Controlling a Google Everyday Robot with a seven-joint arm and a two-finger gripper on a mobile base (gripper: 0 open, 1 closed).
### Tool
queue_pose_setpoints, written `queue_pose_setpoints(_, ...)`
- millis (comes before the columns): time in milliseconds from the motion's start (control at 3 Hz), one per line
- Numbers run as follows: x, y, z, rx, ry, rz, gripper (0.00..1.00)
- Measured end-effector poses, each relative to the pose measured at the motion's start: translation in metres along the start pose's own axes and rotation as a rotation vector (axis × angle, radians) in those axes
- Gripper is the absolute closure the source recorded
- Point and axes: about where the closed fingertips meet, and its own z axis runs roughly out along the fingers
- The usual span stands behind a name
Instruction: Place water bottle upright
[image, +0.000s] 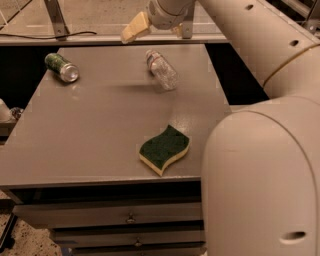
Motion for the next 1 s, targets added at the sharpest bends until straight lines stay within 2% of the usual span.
queue_pose_setpoints(667,0.009,-0.002,0.048,0.043,0.123,-0.044,0.0)
queue_pose_setpoints(1000,0.02,-0.012,0.063,0.067,0.166,-0.058,0.0)
